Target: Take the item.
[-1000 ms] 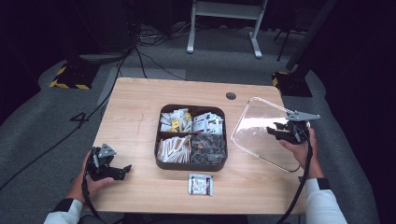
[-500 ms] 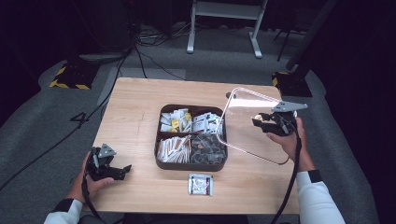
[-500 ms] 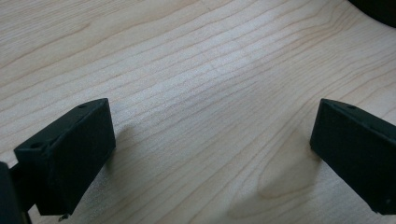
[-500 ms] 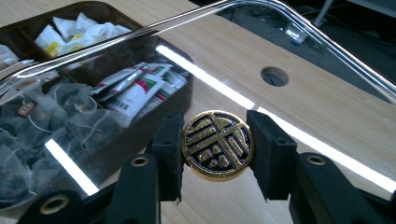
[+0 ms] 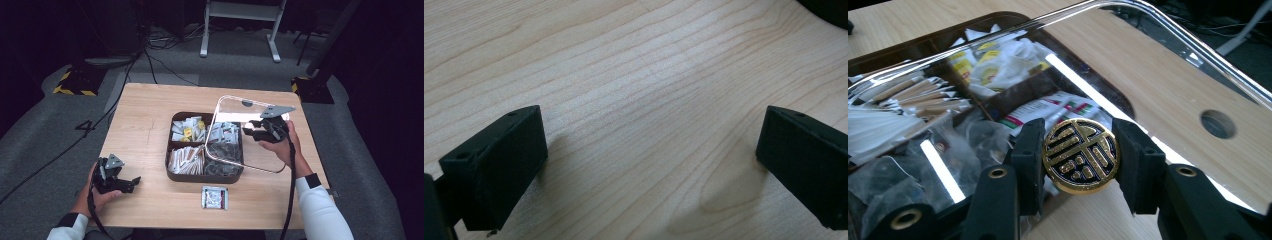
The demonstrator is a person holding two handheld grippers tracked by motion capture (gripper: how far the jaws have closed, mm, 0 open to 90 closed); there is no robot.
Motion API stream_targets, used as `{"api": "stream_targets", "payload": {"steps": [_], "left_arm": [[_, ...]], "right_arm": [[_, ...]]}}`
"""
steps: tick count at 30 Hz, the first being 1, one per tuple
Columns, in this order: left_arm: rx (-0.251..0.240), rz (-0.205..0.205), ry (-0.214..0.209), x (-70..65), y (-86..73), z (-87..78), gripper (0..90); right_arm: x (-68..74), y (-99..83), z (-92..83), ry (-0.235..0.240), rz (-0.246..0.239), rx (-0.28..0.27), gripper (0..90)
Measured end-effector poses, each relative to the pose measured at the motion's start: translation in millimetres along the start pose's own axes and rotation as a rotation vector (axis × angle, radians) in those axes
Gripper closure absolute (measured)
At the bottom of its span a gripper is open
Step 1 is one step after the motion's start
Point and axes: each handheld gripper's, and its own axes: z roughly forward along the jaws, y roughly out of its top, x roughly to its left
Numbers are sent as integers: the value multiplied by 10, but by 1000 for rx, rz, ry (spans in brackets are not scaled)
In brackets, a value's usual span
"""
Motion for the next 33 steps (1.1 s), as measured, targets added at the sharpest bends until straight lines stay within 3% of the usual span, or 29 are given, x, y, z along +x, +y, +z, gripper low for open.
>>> {"api": "stream_targets", "payload": {"steps": [13,33], "left_arm": [[0,-1,0,0,0,0,2],[0,0,0,0,0,0,2]], "right_arm": [[307,206,347,80,-46,8,587],[563,377,684,123,-74,18,587]]}}
